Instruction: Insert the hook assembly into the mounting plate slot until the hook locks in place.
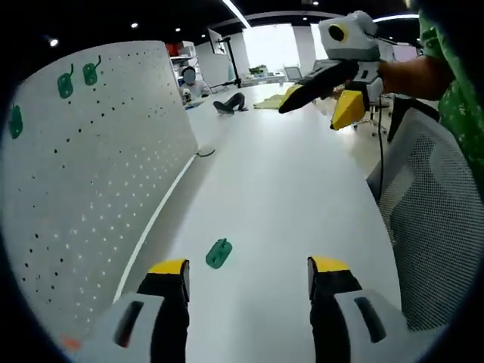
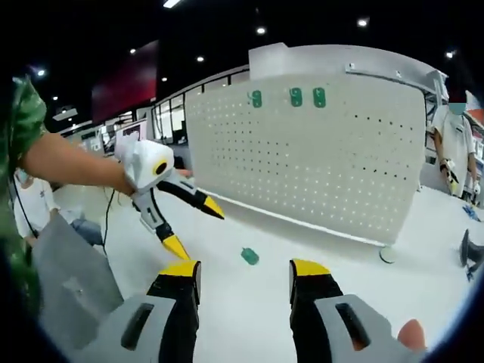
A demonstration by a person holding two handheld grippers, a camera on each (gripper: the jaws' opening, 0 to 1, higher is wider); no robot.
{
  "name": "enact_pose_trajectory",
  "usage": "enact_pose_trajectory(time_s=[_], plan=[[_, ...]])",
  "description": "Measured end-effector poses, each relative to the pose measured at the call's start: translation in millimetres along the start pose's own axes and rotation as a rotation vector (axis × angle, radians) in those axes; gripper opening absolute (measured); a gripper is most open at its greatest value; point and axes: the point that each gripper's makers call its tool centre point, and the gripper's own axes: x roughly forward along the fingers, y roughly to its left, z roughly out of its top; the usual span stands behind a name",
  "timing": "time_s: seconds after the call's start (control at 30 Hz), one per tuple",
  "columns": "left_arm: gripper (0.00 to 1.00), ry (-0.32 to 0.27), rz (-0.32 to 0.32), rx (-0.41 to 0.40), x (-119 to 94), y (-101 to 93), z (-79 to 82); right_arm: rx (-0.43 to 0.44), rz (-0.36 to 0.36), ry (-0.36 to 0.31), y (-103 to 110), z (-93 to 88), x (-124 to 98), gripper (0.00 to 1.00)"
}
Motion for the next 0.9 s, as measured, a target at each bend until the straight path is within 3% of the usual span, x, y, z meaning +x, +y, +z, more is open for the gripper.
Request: enact_pose_trajectory(time_s=[0.3,0.9], plan=[[0.61,0.061,-0.027,-0.008,26.0,17.1,-14.9,0.018,0.084,0.069,4.9,-23.1,-6.4,0.59],[0.47,0.111,-0.112,0.095,57.8,24.8,-8.3,0.069,0.092,0.07,-3.0,-35.7,-3.2,0.6]])
